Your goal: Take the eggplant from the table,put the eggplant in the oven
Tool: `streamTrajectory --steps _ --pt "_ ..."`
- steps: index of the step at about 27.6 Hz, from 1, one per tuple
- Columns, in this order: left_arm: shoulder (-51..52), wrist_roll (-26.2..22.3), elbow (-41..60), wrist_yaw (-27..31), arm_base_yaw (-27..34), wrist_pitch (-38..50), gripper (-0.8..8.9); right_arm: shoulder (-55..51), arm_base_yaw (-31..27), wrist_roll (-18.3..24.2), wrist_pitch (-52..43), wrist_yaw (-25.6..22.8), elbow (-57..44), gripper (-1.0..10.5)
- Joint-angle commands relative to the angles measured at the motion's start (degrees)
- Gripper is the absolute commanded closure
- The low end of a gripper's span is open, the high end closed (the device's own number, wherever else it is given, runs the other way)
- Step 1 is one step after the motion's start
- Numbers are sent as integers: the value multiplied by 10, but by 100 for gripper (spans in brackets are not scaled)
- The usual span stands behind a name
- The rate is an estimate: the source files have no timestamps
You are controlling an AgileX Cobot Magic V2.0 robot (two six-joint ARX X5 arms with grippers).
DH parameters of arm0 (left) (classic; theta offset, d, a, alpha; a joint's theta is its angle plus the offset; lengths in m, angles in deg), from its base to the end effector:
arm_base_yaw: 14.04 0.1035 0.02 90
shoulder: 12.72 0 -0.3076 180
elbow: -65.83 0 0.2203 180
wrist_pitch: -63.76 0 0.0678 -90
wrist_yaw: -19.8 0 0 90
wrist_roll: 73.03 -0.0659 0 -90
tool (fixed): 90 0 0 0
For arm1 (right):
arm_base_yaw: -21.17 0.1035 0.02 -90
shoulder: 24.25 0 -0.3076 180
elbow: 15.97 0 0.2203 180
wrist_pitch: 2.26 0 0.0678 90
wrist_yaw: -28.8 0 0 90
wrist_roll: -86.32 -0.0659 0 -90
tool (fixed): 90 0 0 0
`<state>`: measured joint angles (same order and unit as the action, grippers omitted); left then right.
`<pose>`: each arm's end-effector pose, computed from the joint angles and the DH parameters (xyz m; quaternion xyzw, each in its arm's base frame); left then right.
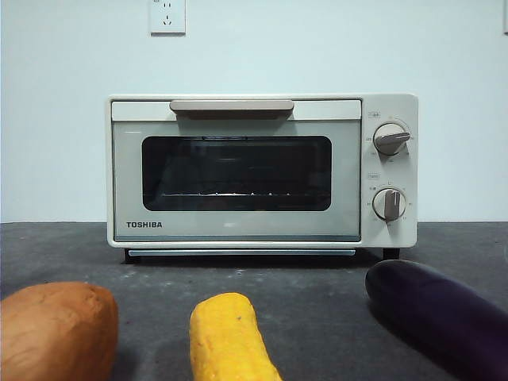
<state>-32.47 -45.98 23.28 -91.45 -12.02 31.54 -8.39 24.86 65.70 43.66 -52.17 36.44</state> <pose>0.0619 -0.0217 0.2717 -0.2459 0.1171 -0.1430 0.9515 0.0315 0.0124 0.2971 0.1810 0.1000 0.0940 0.9739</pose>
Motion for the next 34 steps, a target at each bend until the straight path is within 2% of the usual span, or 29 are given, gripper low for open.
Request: streamTrajectory --steps 1,8,12,16,18,21,23,25,28,32,34 --pt "-44 -50 -43 -29 1 -8 806 33 -1 46 28 1 39 942" --pt "-151 -108 -136 -123 -5 -79 806 110 -1 111 135 10 120 942" --pt "-202 -132 -172 -157 -25 -112 806 152 0 138 202 50 149 942" --pt "-231 -133 -180 -161 -54 -112 806 185 0 153 254 94 152 933" --pt "-240 -133 -180 -161 -67 -111 806 205 3 153 284 129 152 860" --pt "-252 -134 -180 -161 -84 -108 806 237 16 151 333 174 152 679" --pt "-259 -134 -180 -161 -96 -104 806 262 35 151 363 190 151 617" --pt "-264 -134 -180 -160 -106 -91 806 289 75 153 372 215 147 605" --pt "-266 -133 -180 -160 -115 -77 806 319 154 129 343 186 134 605" --pt "-267 -133 -180 -160 -116 -78 806 368 260 36 279 64 105 605" --pt "-267 -134 -180 -160 -116 -78 806 409 308 7 262 13 103 605"
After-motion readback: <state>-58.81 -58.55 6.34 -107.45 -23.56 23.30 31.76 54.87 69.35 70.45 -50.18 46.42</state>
